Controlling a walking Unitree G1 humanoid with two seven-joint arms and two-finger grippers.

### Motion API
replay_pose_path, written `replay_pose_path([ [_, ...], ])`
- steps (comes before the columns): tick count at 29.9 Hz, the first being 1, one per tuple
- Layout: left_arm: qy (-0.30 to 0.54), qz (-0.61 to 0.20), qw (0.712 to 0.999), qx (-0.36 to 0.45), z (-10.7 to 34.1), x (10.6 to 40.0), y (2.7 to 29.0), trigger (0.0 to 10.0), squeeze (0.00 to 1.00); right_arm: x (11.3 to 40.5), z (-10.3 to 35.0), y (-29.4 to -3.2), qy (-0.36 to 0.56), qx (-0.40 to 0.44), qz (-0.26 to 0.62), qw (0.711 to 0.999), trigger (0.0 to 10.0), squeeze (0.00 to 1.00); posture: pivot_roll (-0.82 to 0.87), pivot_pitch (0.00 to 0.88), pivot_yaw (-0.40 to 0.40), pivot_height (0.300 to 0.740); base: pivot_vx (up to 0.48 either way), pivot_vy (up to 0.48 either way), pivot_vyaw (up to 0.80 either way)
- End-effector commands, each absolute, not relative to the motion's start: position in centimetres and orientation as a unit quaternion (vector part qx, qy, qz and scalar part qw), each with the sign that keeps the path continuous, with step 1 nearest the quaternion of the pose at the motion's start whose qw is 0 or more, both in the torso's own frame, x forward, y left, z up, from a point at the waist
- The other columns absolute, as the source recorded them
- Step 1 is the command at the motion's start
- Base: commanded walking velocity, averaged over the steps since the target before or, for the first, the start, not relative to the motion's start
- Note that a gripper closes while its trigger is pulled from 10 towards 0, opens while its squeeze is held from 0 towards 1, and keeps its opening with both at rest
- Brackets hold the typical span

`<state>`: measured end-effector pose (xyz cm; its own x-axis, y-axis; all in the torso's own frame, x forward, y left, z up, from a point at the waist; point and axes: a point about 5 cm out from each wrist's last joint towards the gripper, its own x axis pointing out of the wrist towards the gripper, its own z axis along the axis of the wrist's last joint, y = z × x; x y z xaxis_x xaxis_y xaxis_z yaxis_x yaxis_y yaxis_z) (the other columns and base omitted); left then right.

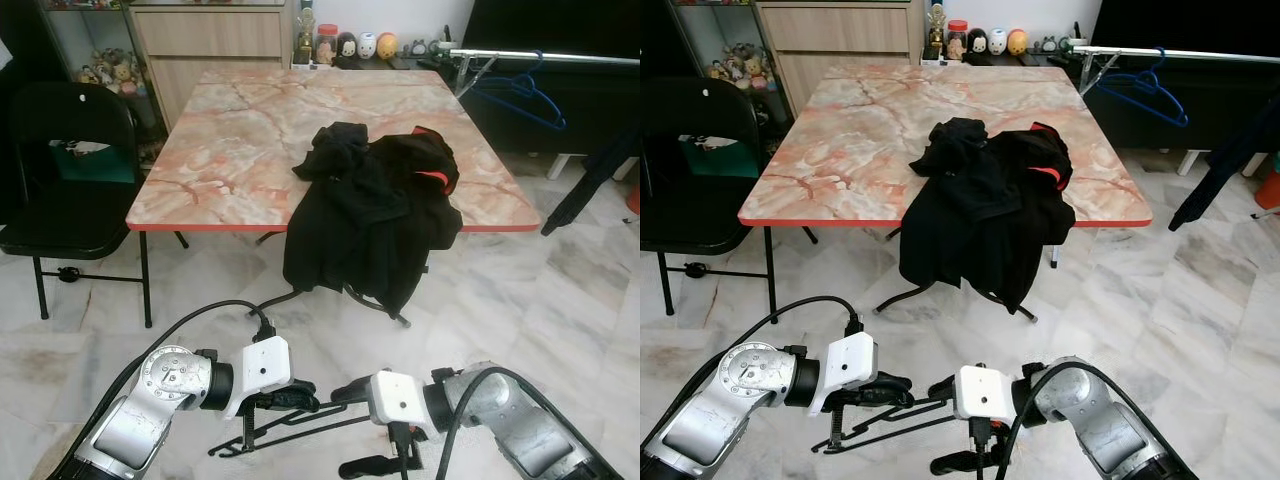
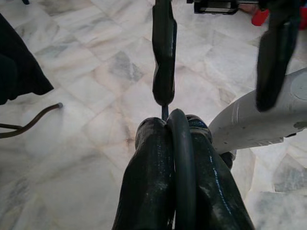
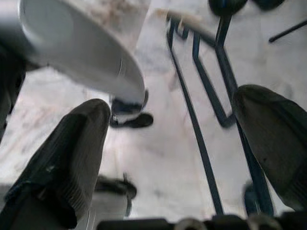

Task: Hang hanger

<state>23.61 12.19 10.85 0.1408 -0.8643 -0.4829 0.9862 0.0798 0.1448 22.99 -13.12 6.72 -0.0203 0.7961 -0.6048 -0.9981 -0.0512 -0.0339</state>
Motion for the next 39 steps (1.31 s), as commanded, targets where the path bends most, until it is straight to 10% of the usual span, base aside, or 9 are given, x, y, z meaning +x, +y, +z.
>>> replay_pose_path([
  [1, 0.122, -0.652, 0.711, 0.234, 11.9, 23.6, 11.7, 10.0, 0.00, 23.2, 6.3, -13.7, 0.226, -0.259, 0.673, 0.655, 10.0, 0.00, 0.03, 0.000, -0.035, 0.740, 0.000, 0.000, 0.00],
  [6, 0.122, -0.654, 0.709, 0.234, 12.2, 23.5, 11.5, 10.0, 0.00, 23.3, 6.1, -13.7, 0.232, -0.253, 0.670, 0.659, 9.5, 0.00, 0.03, 0.000, -0.035, 0.740, 0.000, 0.000, 0.00],
  [8, 0.122, -0.654, 0.710, 0.233, 12.2, 23.5, 11.4, 10.0, 0.00, 23.3, 5.9, -13.8, 0.235, -0.251, 0.670, 0.658, 7.3, 0.00, 0.03, 0.000, -0.036, 0.740, 0.000, 0.000, 0.00],
  [9, 0.122, -0.653, 0.710, 0.234, 12.3, 23.5, 11.4, 10.0, 0.00, 23.3, 5.8, -13.8, 0.237, -0.249, 0.668, 0.660, 0.6, 0.00, 0.03, 0.000, -0.036, 0.740, 0.000, 0.000, 0.00],
  [10, 0.122, -0.653, 0.710, 0.234, 12.3, 23.5, 11.4, 10.0, 0.00, 23.3, 5.7, -13.9, 0.238, -0.249, 0.666, 0.661, 0.0, 0.00, 0.03, 0.000, -0.036, 0.740, 0.000, 0.000, 0.00],
  [12, 0.121, -0.652, 0.711, 0.234, 12.3, 23.5, 11.3, 10.0, 0.00, 23.5, 5.5, -13.9, 0.238, -0.253, 0.660, 0.666, 3.1, 0.00, 0.03, 0.000, -0.036, 0.740, 0.000, 0.000, 0.00],
  [14, 0.121, -0.651, 0.711, 0.234, 12.4, 23.5, 11.3, 10.0, 0.00, 23.7, 5.3, -14.0, 0.237, -0.254, 0.652, 0.673, 10.0, 0.00, 0.03, 0.000, -0.036, 0.740, 0.000, 0.000, 0.00],
  [24, 0.116, -0.651, 0.714, 0.231, 12.5, 23.6, 11.0, 10.0, 0.00, 26.8, 6.6, -14.0, 0.173, -0.272, 0.564, 0.760, 10.0, 0.00, 0.03, 0.000, -0.034, 0.740, 0.000, 0.000, 0.00],
  [39, 0.118, -0.652, 0.713, 0.231, 12.6, 23.6, 10.9, 10.0, 0.00, 24.8, 6.2, -13.4, 0.202, -0.223, 0.646, 0.701, 10.0, 0.00, 0.04, 0.000, -0.037, 0.740, 0.000, 0.000, 0.00],
])
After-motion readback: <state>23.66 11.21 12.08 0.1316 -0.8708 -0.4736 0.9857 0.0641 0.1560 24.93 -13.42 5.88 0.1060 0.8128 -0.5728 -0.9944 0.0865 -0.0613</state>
